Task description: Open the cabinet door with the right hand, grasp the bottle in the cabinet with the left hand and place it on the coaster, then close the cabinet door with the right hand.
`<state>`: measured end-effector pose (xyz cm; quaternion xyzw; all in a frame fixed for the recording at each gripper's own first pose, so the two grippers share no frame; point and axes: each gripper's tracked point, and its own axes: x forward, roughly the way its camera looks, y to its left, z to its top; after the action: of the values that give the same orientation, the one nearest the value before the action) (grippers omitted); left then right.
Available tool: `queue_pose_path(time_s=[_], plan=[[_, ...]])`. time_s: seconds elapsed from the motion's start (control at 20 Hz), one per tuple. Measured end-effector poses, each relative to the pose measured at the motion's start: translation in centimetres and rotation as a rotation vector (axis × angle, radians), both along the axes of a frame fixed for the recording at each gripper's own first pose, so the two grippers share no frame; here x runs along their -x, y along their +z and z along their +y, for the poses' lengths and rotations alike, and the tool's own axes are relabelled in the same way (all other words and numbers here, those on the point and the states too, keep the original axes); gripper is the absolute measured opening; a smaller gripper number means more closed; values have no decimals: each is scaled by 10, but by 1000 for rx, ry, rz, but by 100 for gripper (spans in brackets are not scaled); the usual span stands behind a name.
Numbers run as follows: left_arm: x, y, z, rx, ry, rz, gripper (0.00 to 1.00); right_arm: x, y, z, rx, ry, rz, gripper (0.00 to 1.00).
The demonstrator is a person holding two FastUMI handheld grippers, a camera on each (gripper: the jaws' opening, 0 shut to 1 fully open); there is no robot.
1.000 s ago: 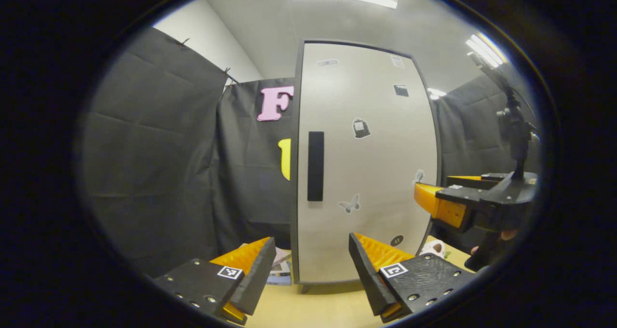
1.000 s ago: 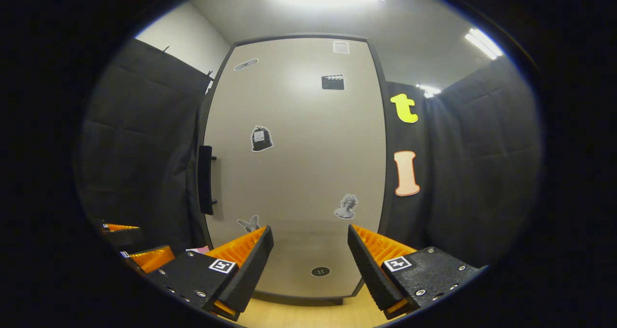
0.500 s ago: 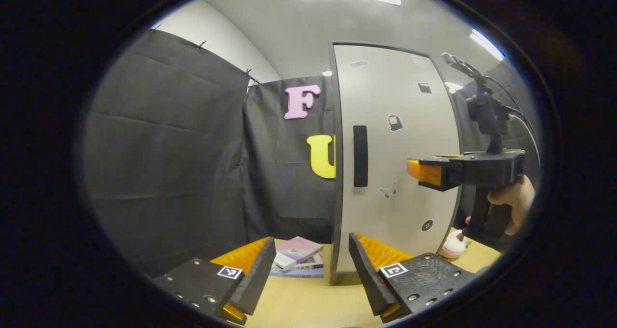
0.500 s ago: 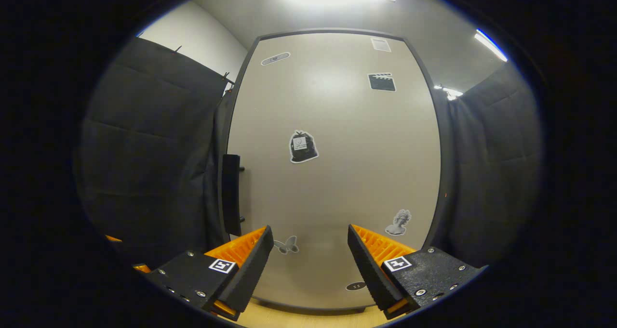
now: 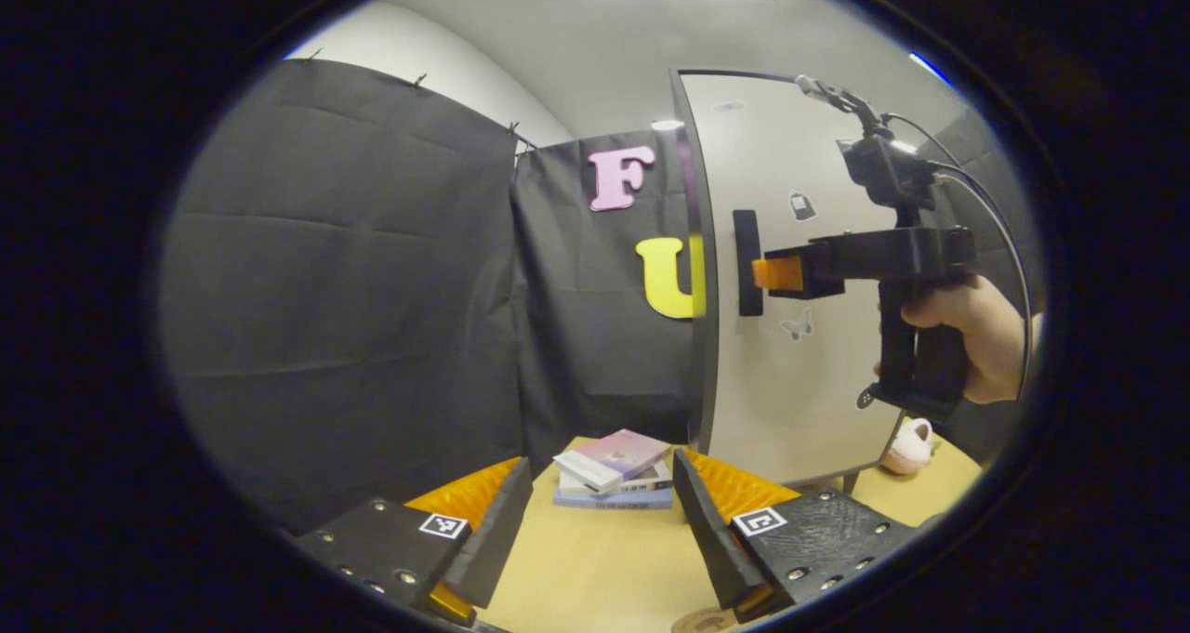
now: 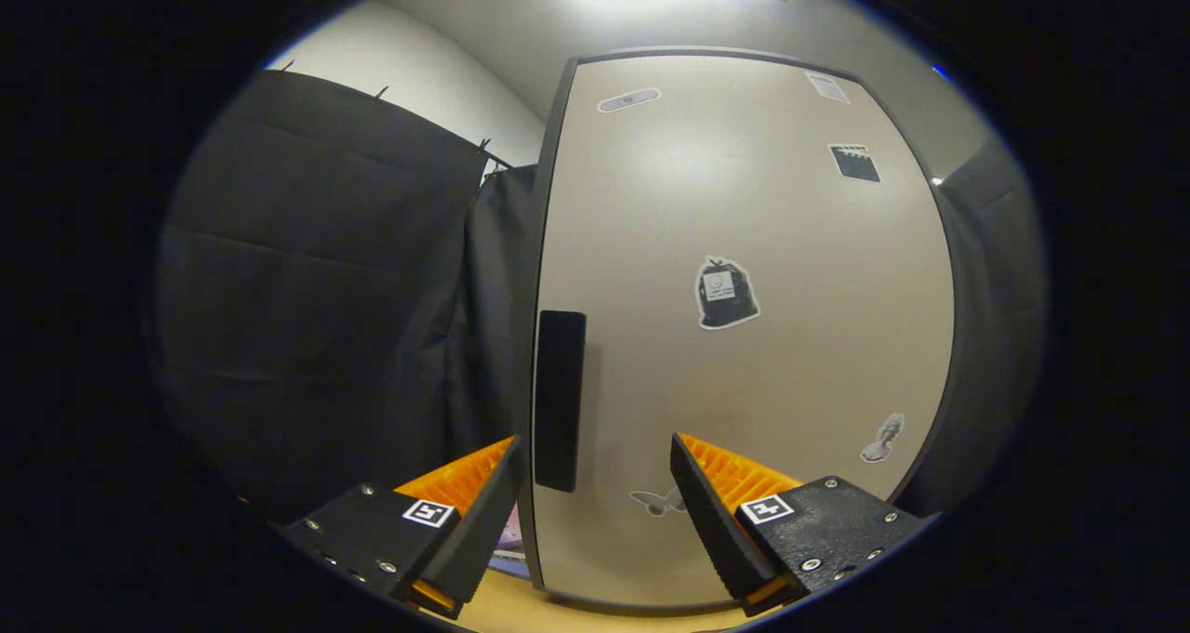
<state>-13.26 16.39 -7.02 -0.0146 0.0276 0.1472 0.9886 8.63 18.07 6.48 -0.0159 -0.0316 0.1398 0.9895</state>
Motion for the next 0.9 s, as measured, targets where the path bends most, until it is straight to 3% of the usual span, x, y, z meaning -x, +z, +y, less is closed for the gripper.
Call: queue_pose_path(time_s=[0.25,0.3,0.35,0.55,0.75,0.8,0.9], plan=[[12,-6,12,-2,38,10,92,-22,-6,16,20,-24,16,95],[15,-5,14,-2,46,11,87,-27,-8,18,20,-29,24,95],[16,-7,15,-3,50,10,92,-32,-10,18,18,-36,34,95],[26,-15,17,-2,61,27,92,-44,-15,18,10,-50,68,92],[29,-20,18,14,66,30,92,-45,-15,34,92,-14,38,55],[31,-19,16,13,67,27,92,-43,-15,32,127,-25,22,38],[32,-17,15,9,65,26,92,-43,-17,33,130,-8,15,36]])
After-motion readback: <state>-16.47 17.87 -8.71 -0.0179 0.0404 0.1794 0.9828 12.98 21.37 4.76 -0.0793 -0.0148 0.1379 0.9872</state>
